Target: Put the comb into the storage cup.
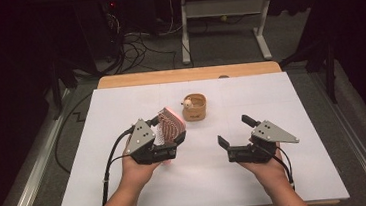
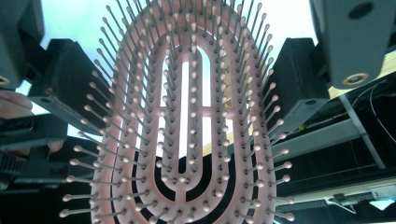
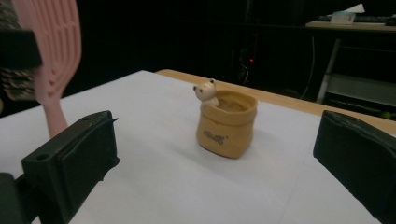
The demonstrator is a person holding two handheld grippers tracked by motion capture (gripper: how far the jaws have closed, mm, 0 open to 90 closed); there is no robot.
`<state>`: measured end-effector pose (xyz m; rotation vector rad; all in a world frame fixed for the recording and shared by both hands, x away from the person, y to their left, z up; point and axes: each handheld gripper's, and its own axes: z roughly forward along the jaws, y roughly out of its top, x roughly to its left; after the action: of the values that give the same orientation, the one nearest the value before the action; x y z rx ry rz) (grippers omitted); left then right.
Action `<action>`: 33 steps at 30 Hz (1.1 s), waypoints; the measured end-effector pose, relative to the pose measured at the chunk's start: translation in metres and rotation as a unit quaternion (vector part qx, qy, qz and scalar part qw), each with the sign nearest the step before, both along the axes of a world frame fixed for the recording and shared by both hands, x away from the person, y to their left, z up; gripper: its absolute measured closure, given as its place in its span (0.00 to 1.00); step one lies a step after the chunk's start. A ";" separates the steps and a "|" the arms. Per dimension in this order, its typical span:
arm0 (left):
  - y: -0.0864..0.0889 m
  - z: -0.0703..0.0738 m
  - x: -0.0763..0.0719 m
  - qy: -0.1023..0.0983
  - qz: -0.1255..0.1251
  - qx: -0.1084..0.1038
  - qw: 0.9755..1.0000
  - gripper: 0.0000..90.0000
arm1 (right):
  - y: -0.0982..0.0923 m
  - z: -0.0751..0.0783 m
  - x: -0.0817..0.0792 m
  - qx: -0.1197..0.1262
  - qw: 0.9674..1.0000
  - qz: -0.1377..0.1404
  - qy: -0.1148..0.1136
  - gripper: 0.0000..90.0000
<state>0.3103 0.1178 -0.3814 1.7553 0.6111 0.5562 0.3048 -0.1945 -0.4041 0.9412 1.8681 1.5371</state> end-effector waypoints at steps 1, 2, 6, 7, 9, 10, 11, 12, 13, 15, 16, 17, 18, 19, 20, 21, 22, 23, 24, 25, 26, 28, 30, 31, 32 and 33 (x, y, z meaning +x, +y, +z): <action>0.000 0.000 0.000 0.000 0.000 0.001 1.000 0.22 | 0.003 0.002 0.000 0.003 1.000 0.004 -0.001 0.00; -0.001 -0.001 0.000 0.000 0.000 -0.001 1.000 0.22 | 0.005 0.005 0.000 0.003 1.000 0.007 -0.002 0.00; -0.003 -0.002 -0.002 0.000 -0.002 0.002 1.000 0.22 | 0.015 0.012 -0.002 0.007 1.000 0.018 -0.007 0.00; -0.003 -0.002 -0.002 -0.001 -0.002 0.003 1.000 0.22 | 0.017 0.014 -0.002 0.009 1.000 0.022 -0.009 0.00; -0.005 -0.003 -0.003 -0.002 -0.003 0.004 1.000 0.22 | 0.022 0.017 -0.002 0.011 0.999 0.029 -0.010 0.00; -0.005 -0.003 -0.003 -0.003 -0.004 0.006 1.000 0.22 | 0.024 0.019 -0.002 0.012 0.999 0.032 -0.012 0.00; -0.006 -0.003 -0.004 -0.004 -0.004 0.009 1.000 0.22 | 0.026 0.021 -0.003 0.013 0.999 0.035 -0.014 0.00; -0.007 -0.003 -0.004 -0.005 -0.004 0.010 1.000 0.22 | 0.028 0.023 -0.003 0.015 0.999 0.038 -0.017 0.00; -0.008 -0.004 -0.004 -0.005 -0.005 0.011 1.000 0.22 | 0.030 0.024 -0.003 0.019 0.999 0.041 -0.018 0.01; -0.010 -0.005 -0.004 -0.003 -0.006 0.013 1.000 0.22 | 0.033 0.028 -0.004 0.025 0.998 0.048 -0.021 0.01; -0.011 -0.005 -0.004 -0.003 -0.007 0.015 1.000 0.22 | 0.035 0.029 -0.004 0.027 0.998 0.050 -0.020 0.01; -0.011 -0.005 -0.004 -0.003 -0.007 0.018 1.000 0.22 | 0.036 0.030 -0.004 0.028 0.998 0.053 -0.022 0.02; -0.012 -0.006 -0.004 -0.003 -0.008 0.017 1.000 0.22 | 0.038 0.031 -0.005 0.028 0.998 0.054 -0.021 0.02; -0.012 -0.006 -0.005 -0.003 -0.008 0.016 1.000 0.22 | 0.039 0.032 -0.005 0.027 0.998 0.057 -0.021 0.02; -0.013 -0.006 -0.005 -0.004 -0.009 0.017 1.000 0.22 | 0.041 0.033 -0.005 0.028 0.998 0.059 -0.021 0.02; -0.014 -0.005 -0.006 -0.004 -0.009 0.016 1.000 0.22 | 0.042 0.035 -0.006 0.028 0.998 0.061 -0.022 0.03; -0.014 -0.005 -0.006 -0.005 -0.009 0.016 1.000 0.22 | 0.043 0.036 -0.006 0.028 0.997 0.063 -0.023 0.03; -0.014 -0.005 -0.006 -0.005 -0.009 0.015 1.000 0.22 | 0.045 0.037 -0.007 0.030 0.997 0.066 -0.025 0.03; -0.014 -0.005 -0.006 -0.004 -0.009 0.015 1.000 0.22 | 0.046 0.039 -0.007 0.032 0.997 0.069 -0.025 0.04; -0.015 -0.005 -0.007 -0.005 -0.009 0.015 1.000 0.22 | 0.047 0.040 -0.008 0.034 0.997 0.071 -0.024 0.04; -0.015 -0.005 -0.007 -0.004 -0.009 0.015 1.000 0.22 | 0.049 0.042 -0.009 0.034 0.996 0.073 -0.025 0.04; -0.016 -0.005 -0.007 -0.004 -0.009 0.014 1.000 0.22 | 0.052 0.045 -0.010 0.035 0.996 0.079 -0.029 0.05; -0.017 -0.005 -0.007 -0.002 -0.010 0.012 1.000 0.22 | 0.056 0.047 -0.011 0.033 0.995 0.084 -0.031 0.06; -0.018 -0.005 -0.008 -0.002 -0.011 0.012 1.000 0.22 | 0.058 0.048 -0.011 0.032 0.995 0.087 -0.032 0.07; -0.019 -0.004 -0.008 -0.003 -0.012 0.014 1.000 0.22 | 0.060 0.049 -0.011 0.032 0.995 0.091 -0.032 0.08; -0.020 -0.004 -0.009 -0.002 -0.013 0.015 1.000 0.22 | 0.062 0.050 -0.011 0.033 0.995 0.093 -0.032 0.09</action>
<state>0.3014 0.0977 -0.3856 1.7882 0.5788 0.5542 0.2935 -0.1329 -0.3545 0.7525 1.9151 1.7265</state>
